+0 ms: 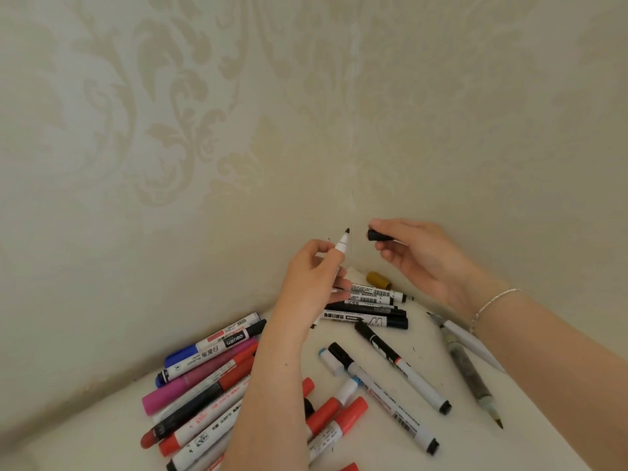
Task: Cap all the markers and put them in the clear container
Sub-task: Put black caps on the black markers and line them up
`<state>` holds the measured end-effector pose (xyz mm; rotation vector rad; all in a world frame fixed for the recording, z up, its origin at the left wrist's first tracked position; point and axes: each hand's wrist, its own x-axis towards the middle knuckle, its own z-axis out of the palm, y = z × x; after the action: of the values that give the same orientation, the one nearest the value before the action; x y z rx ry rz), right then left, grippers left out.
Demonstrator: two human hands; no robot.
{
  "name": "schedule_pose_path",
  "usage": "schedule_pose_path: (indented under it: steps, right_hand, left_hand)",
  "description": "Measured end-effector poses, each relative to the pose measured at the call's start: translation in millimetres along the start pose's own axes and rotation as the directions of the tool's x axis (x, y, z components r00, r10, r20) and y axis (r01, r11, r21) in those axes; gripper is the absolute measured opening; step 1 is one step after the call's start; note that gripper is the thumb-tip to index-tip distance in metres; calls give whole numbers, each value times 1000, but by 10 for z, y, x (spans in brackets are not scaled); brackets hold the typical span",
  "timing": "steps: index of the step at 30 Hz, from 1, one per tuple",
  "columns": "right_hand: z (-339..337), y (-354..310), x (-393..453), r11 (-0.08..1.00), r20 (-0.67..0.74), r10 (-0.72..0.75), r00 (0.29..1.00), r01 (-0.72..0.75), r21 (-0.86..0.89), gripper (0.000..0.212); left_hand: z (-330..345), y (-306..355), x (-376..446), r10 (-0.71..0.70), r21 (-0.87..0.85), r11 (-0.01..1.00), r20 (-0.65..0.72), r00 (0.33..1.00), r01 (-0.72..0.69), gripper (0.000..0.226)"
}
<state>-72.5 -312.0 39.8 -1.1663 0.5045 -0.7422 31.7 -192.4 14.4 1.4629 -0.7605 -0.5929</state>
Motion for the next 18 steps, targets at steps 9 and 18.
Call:
schedule_pose_path:
  steps: [9, 18]
  right_hand:
    - [82, -44, 4, 995, -11, -41, 999, 40, -91, 10]
    - [67, -28, 45, 959, -26, -93, 995, 83, -272, 13]
  left_hand:
    - [-59, 47, -10, 28, 184, 982, 80, 996, -42, 6]
    - [-54, 19, -13, -5, 172, 985, 128, 992, -17, 5]
